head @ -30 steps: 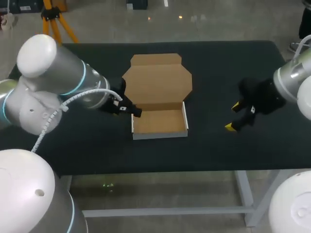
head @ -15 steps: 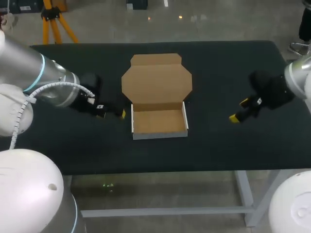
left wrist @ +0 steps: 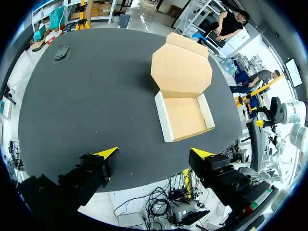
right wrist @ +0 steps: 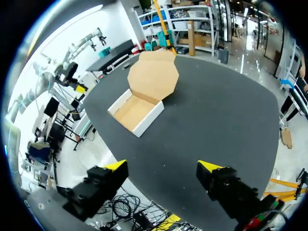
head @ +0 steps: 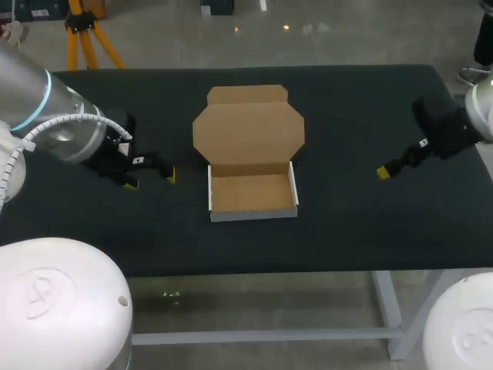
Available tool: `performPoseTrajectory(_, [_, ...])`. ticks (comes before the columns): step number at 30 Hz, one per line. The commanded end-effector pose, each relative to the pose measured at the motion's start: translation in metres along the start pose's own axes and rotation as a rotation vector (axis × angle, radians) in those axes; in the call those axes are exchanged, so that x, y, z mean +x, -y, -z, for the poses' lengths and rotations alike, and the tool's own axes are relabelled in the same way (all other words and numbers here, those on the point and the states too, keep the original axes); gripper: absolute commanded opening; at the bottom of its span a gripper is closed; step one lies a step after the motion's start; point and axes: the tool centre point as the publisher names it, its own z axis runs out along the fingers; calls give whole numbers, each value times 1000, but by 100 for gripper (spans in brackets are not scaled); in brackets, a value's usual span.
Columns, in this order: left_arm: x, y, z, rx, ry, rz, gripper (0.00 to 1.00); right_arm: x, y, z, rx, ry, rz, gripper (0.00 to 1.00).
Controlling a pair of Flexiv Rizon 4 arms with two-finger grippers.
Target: Assemble the packaging by folding the flat box into shape, placing the metal phone stand inside, and closing the box properly
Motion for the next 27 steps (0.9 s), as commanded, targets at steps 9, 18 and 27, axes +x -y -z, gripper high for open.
performPoseTrajectory(9, [5, -14, 47, -3, 141, 96, 100, 2, 6, 32, 39, 84, -215, 100])
performPoseTrajectory(18, [13, -23, 59, -14, 151, 125, 100, 2, 13, 42, 92, 109, -316, 100])
performPoseTrajectory(27, [14, -32, 65, -93, 134, 140, 100, 1, 24, 51, 122, 129, -371, 100])
